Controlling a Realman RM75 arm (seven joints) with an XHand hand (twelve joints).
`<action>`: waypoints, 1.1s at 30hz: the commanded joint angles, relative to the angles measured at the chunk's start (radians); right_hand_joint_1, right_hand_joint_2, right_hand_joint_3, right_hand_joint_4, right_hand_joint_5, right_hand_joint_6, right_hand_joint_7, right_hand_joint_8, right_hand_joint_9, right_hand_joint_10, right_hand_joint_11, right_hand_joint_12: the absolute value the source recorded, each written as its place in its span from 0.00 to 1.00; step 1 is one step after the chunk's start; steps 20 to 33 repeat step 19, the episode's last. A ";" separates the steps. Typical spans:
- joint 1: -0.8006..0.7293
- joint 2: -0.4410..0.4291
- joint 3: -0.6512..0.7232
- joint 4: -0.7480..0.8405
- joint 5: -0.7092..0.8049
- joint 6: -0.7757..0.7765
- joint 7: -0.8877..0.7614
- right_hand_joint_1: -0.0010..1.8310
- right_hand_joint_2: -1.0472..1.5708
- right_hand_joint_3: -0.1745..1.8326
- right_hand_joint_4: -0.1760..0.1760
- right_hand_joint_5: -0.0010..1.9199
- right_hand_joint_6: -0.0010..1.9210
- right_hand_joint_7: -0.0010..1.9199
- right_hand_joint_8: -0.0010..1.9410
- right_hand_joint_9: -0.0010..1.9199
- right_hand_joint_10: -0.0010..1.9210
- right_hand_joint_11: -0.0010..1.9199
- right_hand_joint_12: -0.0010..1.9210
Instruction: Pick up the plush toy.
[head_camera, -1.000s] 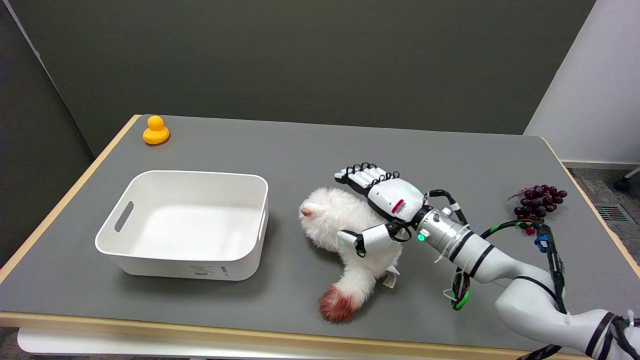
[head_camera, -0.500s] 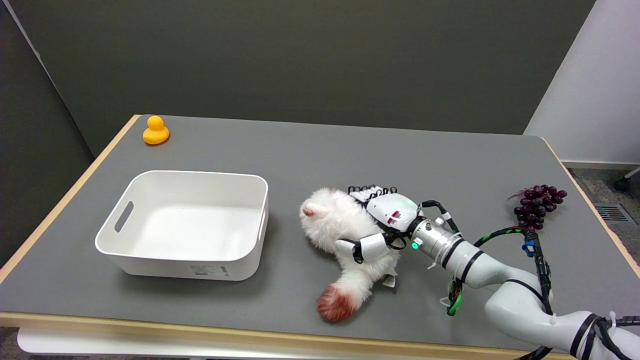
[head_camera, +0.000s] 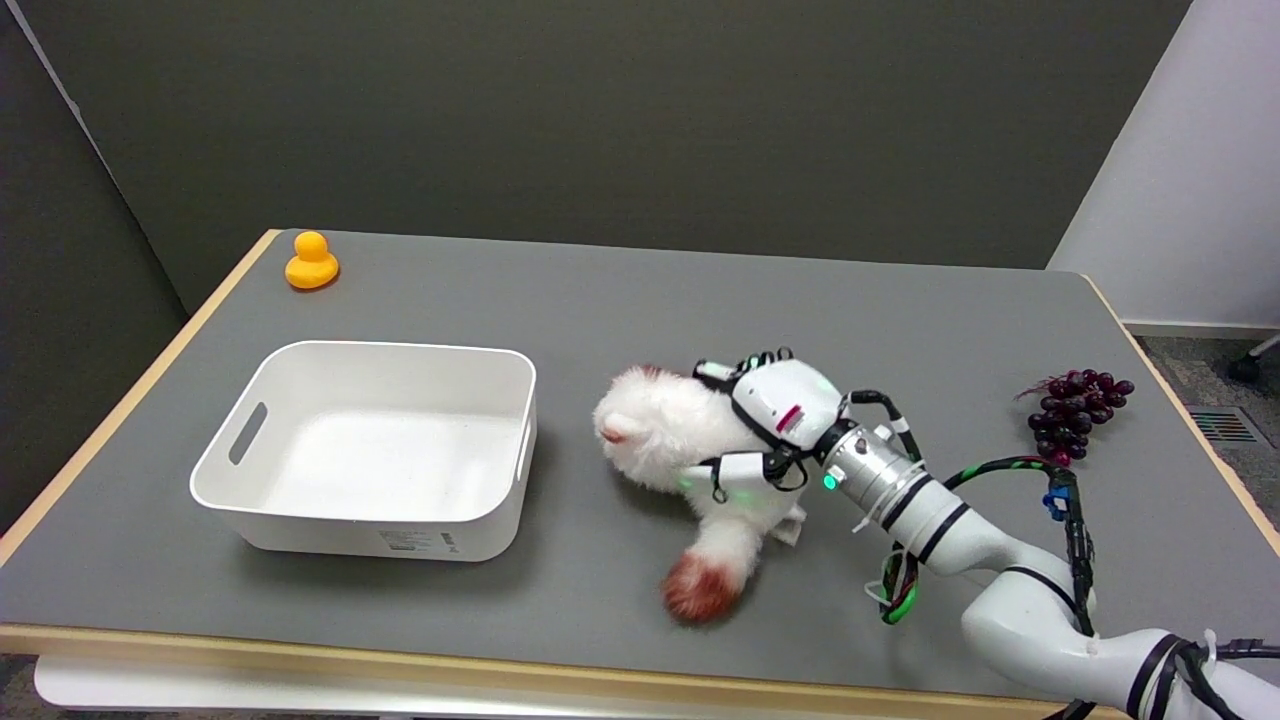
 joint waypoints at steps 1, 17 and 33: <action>0.012 -0.013 0.137 0.152 -0.005 0.199 -0.062 0.65 0.84 0.21 0.00 0.29 0.74 0.44 0.76 0.45 0.79 0.37 1.00; 0.352 -0.045 -0.107 0.145 0.131 0.188 -0.237 0.66 0.84 0.19 0.00 0.30 0.73 0.45 0.74 0.47 0.76 0.38 1.00; 0.448 -0.075 -0.219 0.080 0.154 0.185 -0.237 0.66 0.84 0.19 0.00 0.30 0.73 0.45 0.74 0.47 0.76 0.38 1.00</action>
